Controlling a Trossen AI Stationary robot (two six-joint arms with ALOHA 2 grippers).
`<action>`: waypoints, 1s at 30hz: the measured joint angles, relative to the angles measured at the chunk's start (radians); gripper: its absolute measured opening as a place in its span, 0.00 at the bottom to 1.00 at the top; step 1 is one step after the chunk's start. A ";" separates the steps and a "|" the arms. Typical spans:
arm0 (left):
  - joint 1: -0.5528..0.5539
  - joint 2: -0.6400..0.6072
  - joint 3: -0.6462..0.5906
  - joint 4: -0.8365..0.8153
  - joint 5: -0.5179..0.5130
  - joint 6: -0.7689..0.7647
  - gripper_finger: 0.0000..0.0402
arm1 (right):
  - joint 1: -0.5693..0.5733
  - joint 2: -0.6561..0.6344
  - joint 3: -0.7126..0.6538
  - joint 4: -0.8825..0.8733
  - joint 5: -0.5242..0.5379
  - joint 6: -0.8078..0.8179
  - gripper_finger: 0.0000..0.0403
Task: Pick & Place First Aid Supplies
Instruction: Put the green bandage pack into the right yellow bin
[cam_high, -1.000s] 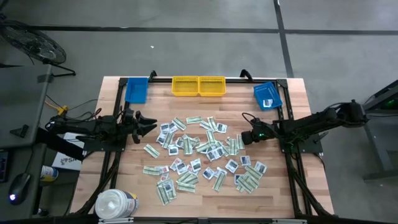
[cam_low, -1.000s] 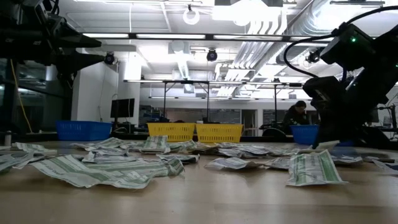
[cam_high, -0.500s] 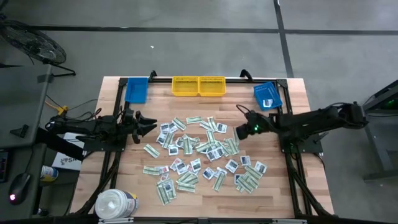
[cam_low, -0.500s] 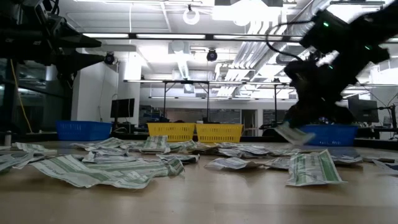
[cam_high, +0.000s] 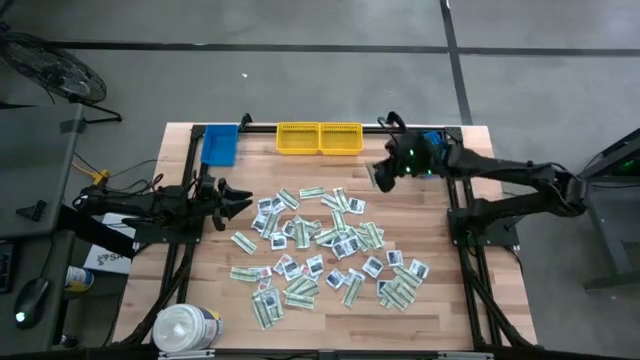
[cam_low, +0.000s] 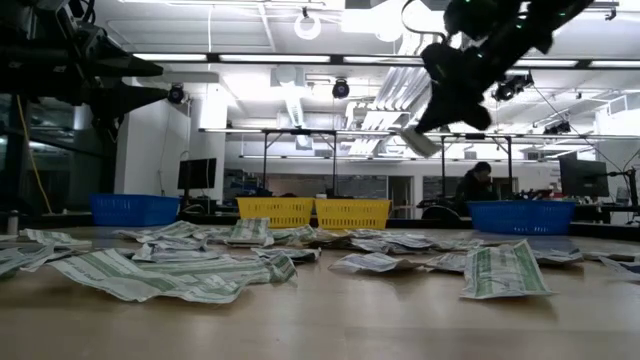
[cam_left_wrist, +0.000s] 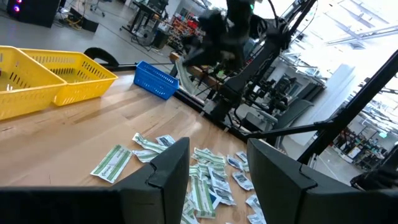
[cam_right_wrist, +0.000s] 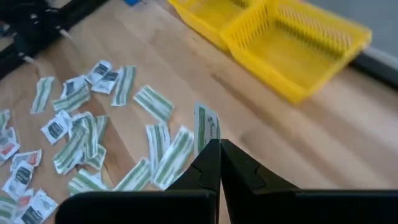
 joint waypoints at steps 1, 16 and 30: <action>0.000 0.000 0.000 0.000 0.000 0.000 0.40 | -0.017 0.021 0.025 -0.007 -0.018 -0.043 0.00; 0.000 0.000 0.000 0.000 0.000 0.000 0.40 | -0.126 0.586 0.633 -0.341 -0.077 -0.615 0.00; 0.000 0.000 0.000 0.000 0.000 0.000 0.40 | -0.127 0.881 0.930 -0.414 0.269 -1.023 0.00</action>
